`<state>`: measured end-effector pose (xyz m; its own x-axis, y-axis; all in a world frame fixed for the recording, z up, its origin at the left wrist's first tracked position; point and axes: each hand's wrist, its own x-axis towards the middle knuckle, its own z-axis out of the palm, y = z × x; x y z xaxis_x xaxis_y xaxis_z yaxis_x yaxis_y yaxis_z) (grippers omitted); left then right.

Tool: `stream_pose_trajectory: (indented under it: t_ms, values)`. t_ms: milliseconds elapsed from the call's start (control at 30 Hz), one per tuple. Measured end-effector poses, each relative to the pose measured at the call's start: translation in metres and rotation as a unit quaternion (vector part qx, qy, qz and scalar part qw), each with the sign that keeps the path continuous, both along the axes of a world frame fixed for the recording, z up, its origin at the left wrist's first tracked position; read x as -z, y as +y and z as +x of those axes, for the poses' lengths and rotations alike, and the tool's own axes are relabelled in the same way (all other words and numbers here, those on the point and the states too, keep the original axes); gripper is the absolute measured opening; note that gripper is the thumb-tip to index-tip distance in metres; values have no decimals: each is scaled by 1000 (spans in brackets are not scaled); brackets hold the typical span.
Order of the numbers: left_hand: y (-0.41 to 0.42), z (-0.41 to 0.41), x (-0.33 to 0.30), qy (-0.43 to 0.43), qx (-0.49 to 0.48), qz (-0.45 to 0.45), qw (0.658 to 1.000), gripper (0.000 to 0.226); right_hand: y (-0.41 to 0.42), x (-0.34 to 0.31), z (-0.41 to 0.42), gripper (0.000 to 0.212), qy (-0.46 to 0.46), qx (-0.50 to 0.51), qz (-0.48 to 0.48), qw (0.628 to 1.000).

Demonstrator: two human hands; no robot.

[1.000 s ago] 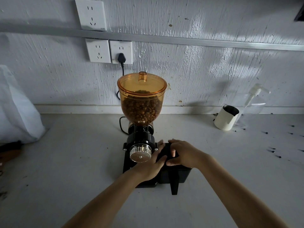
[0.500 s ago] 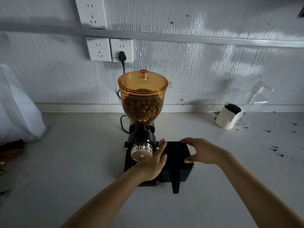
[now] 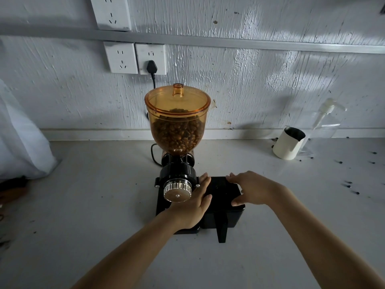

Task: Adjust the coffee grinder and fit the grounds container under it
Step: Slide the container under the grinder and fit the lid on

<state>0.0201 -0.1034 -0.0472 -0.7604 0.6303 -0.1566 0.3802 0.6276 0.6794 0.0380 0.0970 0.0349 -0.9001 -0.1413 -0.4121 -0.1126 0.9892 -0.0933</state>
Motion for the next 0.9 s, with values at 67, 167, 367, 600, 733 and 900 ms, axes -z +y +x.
stream_pose_trajectory:
  t_ms: [67,167,367,600,733,900]
  values:
    - [2,1,-2,7,0,-8,1000,56,-1,0,1,88,0,-1,4,1000]
    - [4,3,-3,21,-1,-15,1000,56,-2,0,4,87,0,0,11,1000]
    - [10,4,5,68,-34,33,997,54,-12,-8,9,84,-18,2,22,1000]
    - [1,1,6,37,0,8,999,59,-11,-6,15,81,-25,12,17,999]
    - [-6,4,-1,51,42,-59,996,67,-3,-1,16,81,-37,12,-28,999]
    - [-7,4,0,223,80,-186,954,95,4,2,12,88,-35,-15,-47,998]
